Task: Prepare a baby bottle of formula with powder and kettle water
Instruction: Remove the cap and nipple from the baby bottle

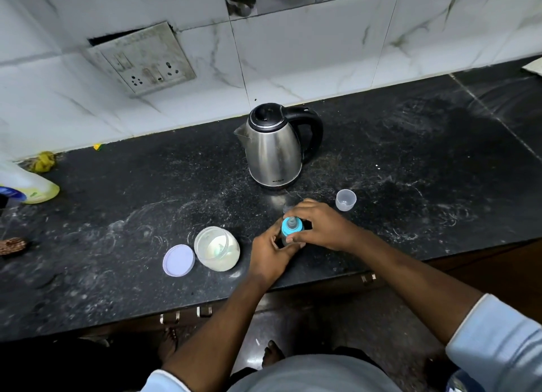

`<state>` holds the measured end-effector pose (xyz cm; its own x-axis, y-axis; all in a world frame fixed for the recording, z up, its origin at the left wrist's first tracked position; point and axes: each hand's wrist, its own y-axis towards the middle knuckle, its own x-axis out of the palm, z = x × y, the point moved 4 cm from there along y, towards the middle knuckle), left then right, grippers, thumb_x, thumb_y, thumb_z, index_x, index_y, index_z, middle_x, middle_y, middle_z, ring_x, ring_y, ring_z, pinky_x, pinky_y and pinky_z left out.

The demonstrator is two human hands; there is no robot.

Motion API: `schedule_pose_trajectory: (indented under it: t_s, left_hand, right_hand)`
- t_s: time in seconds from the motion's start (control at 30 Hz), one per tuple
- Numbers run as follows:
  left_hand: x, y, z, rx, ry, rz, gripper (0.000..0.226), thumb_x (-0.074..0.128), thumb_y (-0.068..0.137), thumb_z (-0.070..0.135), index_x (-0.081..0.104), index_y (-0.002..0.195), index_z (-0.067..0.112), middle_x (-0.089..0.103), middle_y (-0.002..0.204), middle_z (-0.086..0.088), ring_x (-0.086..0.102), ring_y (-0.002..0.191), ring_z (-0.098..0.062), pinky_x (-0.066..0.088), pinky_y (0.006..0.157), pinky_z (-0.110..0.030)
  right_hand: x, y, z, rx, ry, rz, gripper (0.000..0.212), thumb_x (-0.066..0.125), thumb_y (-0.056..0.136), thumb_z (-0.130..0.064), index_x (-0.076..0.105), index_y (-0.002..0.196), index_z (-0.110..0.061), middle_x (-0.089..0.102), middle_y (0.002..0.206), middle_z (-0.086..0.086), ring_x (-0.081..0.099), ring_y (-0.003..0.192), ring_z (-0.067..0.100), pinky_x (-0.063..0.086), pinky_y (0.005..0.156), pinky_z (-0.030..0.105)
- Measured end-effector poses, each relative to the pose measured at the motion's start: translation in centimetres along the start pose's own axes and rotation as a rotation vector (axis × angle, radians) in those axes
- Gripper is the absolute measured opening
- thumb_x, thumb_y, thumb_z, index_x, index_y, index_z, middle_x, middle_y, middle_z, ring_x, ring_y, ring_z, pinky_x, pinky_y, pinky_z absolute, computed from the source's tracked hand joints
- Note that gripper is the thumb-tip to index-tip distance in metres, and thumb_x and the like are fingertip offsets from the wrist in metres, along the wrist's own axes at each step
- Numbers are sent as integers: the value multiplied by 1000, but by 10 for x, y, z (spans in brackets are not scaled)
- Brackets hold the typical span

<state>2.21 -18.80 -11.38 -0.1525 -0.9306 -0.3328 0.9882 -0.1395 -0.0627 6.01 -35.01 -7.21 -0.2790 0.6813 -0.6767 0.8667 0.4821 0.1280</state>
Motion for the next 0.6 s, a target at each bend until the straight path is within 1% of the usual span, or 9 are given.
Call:
schedule_pose_trajectory:
  t_s: [0.1,0.17,0.23,0.3,0.37,0.43,0.5,0.57,0.6]
  left_hand:
    - [-2,-3,6,14,41,28,51,87,83,14,71,132,19,80,115,11,74,106,-3,59,94,-29]
    - [-6,-3,11,9,6,69,46,88,84,17,73,127,18,80,112,10,75,104,-4,59,91,-26]
    - [-10,-3,20,-28,-93,67,39,91,81,17,75,116,19,81,104,8,76,97,-6,58,84,-23]
    - [-14,-3,33,-19,-95,70,29,90,77,32,74,101,24,75,94,6,71,86,-5,55,78,-24]
    - [-20,-2,47,46,-7,57,32,76,81,53,72,96,26,67,97,1,66,87,-7,53,80,-26]
    - [-26,0,61,64,-10,17,46,60,91,62,72,106,21,67,106,-3,64,95,-7,50,85,-25]
    - [-28,3,77,-27,-311,-97,45,59,99,48,68,128,15,72,122,-6,65,98,-16,53,77,-26]
    - [-31,7,93,-75,-601,-260,50,60,101,28,55,147,11,66,143,-6,56,90,-30,49,56,-27]
    - [-32,8,99,-77,-669,-337,54,61,100,23,50,152,10,61,151,-7,51,90,-32,47,54,-28]
  right_hand:
    - [14,-16,6,191,299,-4,62,85,84,-30,60,140,-27,65,136,-12,56,126,3,44,111,30]
    - [27,-31,7,302,588,61,72,80,86,-43,47,149,-33,59,145,-13,56,133,8,47,112,38]
    - [38,-41,3,305,768,110,76,74,90,-50,41,153,-25,57,149,-5,56,136,15,46,113,35]
    - [46,-46,-5,264,871,99,75,72,91,-36,38,154,-12,59,149,7,56,137,23,44,114,34]
    - [46,-47,-13,282,987,94,75,82,86,-27,45,147,-7,67,133,11,65,118,27,52,103,37]
    - [39,-45,-22,342,1110,143,65,87,81,-26,56,134,-7,69,105,10,63,90,25,55,81,37]
    - [31,-43,-29,358,1269,132,56,80,79,-22,59,126,-3,66,98,16,60,79,26,53,70,37]
    - [27,-42,-36,334,1378,40,54,75,79,-22,59,125,2,66,101,23,61,71,27,50,61,36]
    - [26,-42,-38,316,1411,-16,54,75,79,-24,60,125,2,66,101,24,60,69,26,47,59,35]
